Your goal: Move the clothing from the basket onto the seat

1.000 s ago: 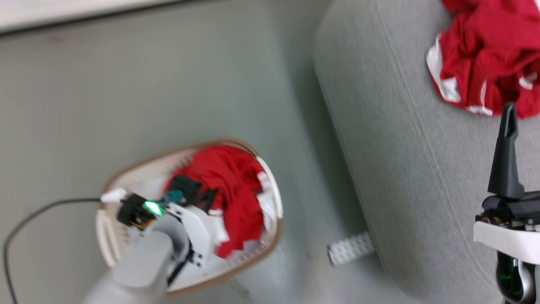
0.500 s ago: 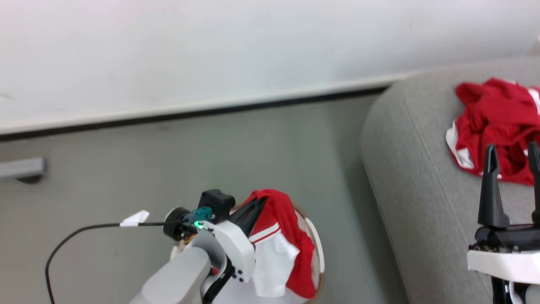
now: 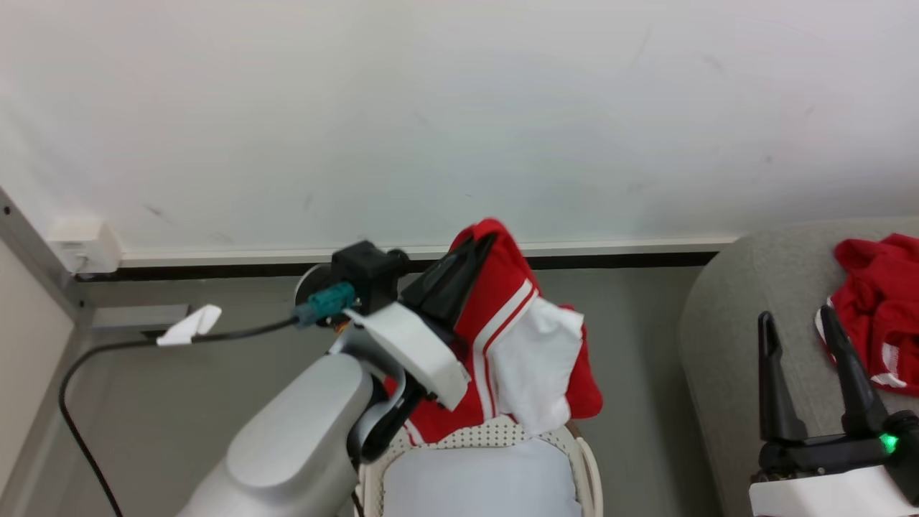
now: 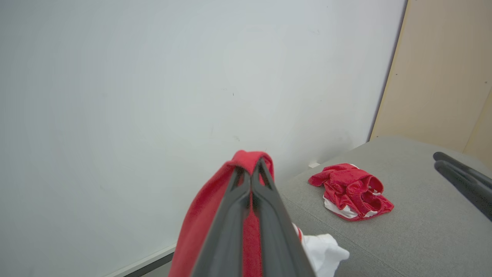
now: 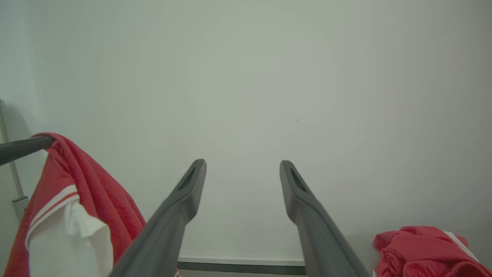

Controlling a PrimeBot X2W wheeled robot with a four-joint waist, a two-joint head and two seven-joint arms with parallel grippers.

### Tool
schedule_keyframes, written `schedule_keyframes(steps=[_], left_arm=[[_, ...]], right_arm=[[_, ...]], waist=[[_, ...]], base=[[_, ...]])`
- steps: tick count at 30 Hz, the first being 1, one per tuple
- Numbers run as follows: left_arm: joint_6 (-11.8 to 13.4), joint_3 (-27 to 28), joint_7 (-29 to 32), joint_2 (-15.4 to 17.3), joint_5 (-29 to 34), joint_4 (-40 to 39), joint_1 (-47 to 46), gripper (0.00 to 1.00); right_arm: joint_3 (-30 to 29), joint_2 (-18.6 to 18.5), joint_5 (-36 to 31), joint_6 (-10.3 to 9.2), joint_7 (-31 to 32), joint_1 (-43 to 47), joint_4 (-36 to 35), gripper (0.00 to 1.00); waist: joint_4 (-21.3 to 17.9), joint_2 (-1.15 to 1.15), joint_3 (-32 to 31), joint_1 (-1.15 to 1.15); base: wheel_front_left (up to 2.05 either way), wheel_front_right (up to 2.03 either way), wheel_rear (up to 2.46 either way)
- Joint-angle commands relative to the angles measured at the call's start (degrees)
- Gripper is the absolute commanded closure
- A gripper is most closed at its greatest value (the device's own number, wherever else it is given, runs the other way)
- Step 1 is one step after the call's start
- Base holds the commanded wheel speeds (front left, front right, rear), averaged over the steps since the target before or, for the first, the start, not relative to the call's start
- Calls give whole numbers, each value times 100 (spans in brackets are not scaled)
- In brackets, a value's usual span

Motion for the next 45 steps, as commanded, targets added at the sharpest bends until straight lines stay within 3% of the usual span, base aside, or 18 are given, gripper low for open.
schedule_keyframes(steps=[1,16,28,37,45], left_arm=[[78,75,116,45,-99,-278,-142,100],[360,233,531,146,-218,-1081,-369,100],[312,148,504,92,-262,-899,-340,100],[164,-257,578,-168,-176,-834,-286,100],[38,-693,746,-474,-165,-922,-276,100]], right_arm=[[104,-9,21,-15,14,91,51,0],[769,-9,27,-15,-42,13,375,0],[2276,-500,726,-15,496,-297,746,0],[2675,-518,1147,-15,646,-1016,1861,0],[3389,-411,1804,-15,364,-1628,3062,0]], waist=[[159,0,-83,2],[444,0,-136,2],[555,0,-164,2],[1047,0,-226,2],[1631,0,-341,2]], base=[[0,0,0],[0,0,0],[0,0,0],[0,0,0],[0,0,0]])
